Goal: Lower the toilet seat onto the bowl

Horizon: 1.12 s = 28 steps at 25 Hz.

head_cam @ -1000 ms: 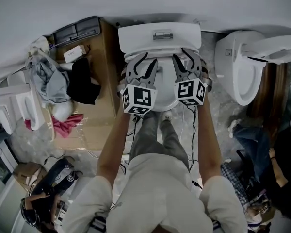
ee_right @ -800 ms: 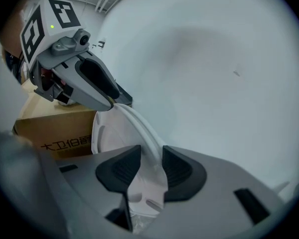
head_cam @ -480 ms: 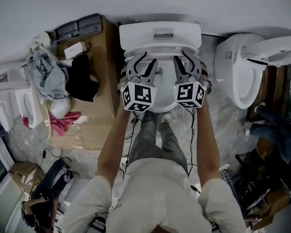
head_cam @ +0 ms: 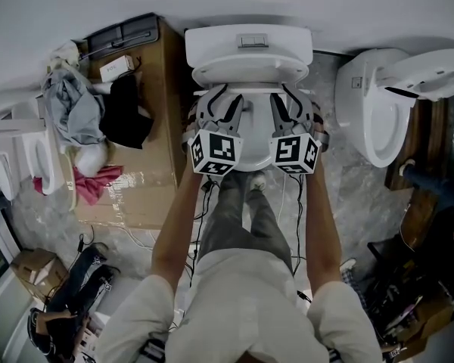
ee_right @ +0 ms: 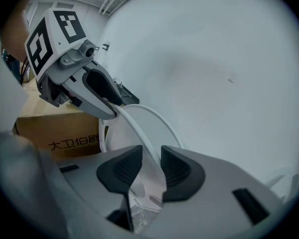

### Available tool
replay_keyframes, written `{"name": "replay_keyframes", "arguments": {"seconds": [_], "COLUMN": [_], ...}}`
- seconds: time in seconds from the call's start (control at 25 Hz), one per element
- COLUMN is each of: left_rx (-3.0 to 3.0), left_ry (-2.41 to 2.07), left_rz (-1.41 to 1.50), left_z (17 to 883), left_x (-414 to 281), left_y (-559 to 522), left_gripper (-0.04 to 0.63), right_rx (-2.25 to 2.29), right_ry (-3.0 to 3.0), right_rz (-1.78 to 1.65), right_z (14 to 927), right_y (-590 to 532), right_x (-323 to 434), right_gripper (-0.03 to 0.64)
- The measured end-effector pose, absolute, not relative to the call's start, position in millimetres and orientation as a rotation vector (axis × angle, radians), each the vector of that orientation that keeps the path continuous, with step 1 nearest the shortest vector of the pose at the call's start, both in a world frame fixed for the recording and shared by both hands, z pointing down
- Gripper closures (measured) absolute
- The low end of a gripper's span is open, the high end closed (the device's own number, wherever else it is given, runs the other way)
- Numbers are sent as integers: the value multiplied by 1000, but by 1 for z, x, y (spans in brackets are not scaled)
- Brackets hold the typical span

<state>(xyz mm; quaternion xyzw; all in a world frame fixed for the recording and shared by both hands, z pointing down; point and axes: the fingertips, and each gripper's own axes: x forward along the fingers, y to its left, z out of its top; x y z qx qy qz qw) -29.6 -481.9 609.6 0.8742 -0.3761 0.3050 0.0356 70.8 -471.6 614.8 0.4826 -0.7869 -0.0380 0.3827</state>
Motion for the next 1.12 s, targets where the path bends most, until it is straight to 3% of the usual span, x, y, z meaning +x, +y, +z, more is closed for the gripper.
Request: {"name": "replay_keyframes", "arguments": {"seconds": [1.12], "left_rx": [2604], "left_ry": [-1199], "left_rz": [989], "left_z": [636], "left_x": [-45], "left_y": [-380], "left_gripper": [434], "right_rx": [1120], "right_ry": [-2059], "right_rz": [-88], "right_z": [642], "right_y": [-367], "right_x": [62], "right_gripper": [505]}}
